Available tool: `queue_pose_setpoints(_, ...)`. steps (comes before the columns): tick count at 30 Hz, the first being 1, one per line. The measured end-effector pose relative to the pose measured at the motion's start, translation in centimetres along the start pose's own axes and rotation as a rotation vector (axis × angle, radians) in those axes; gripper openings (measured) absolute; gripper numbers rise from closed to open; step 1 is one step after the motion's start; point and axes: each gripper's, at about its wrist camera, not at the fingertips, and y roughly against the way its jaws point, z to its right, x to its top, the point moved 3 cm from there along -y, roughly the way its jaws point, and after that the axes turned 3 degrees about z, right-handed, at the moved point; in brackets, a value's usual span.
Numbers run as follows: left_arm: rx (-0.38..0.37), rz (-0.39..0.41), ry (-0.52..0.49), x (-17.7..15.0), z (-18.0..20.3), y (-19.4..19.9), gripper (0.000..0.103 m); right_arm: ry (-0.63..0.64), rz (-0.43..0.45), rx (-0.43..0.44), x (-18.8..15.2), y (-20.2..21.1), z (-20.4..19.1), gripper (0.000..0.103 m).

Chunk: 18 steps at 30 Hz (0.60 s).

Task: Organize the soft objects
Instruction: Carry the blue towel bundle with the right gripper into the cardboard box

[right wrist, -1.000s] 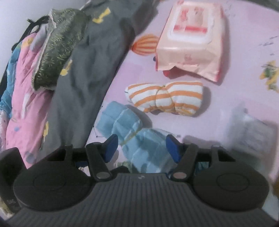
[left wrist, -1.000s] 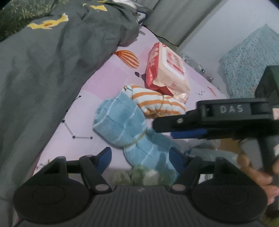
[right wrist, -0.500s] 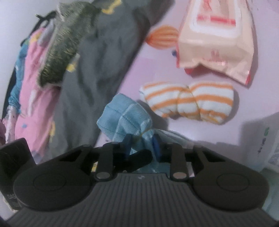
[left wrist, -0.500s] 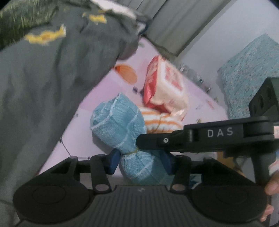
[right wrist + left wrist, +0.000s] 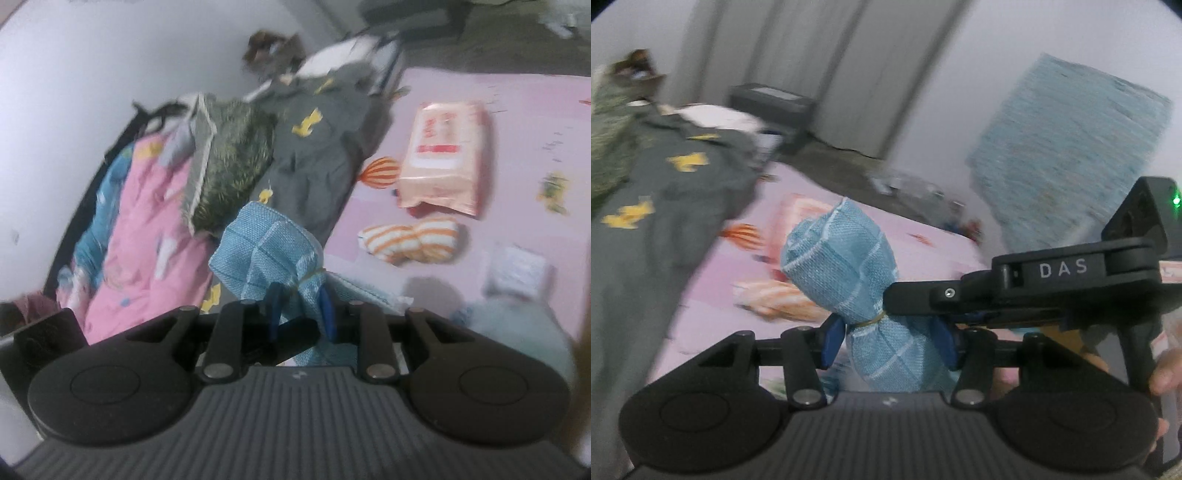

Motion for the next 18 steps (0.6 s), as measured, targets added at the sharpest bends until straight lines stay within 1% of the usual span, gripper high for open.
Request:
queue_pose_setpoints(3,-0.087,-0.079,-0.038,-2.2,4.2,-1.1,0.053,-0.083,0.065,-0.007,-2.5,6.2,2.8,0.021)
queue_pose_setpoints(4,-0.118,-0.124,-0.05,-3.2,5.9,-1.9,0.053,-0.11,0.081,-0.013,-3.4,7.6,3.8,0.021)
queue_pose_setpoints(6,-0.168,-0.202,-0.072,-5.4,8.4,-3.5,0.053,-0.189,0.111,-0.032,-6.3,11.1,6.8,0.022)
queue_pose_setpoints(9,-0.22,-0.294,-0.116,-8.4,12.1,-5.8,0.053,-0.332,0.141,-0.058,-10.8,14.9,11.5,0.022)
queue_pose_setpoints(11,-0.25,-0.337,-0.14,-9.7,14.4,-7.3,0.053,-0.415,0.165,-0.074,-13.3,17.2,14.3,0.021)
queue_pose_setpoints(13,-0.284,-0.359,-0.152,-10.2,16.5,-9.1,0.053,-0.482,0.197,-0.094,-15.5,19.3,16.6,0.021)
queue_pose_setpoints(15,-0.318,-0.366,-0.153,-10.4,18.5,-10.5,0.056,-0.527,0.246,-0.123,-16.7,21.5,18.4,0.021)
queue_pose_setpoints(16,-0.343,-0.36,-0.157,-10.5,19.7,-11.0,0.059,-0.542,0.275,-0.14,-17.0,22.7,19.1,0.021)
queue_pose_setpoints(17,-0.362,-0.355,-0.163,-10.6,20.6,-11.6,0.065,-0.553,0.302,-0.154,-17.1,23.8,19.7,0.021)
queue_pose_setpoints(18,-0.372,-0.355,-0.172,-10.5,21.3,-12.3,0.068,-0.561,0.336,-0.174,-17.2,25.1,20.4,0.021)
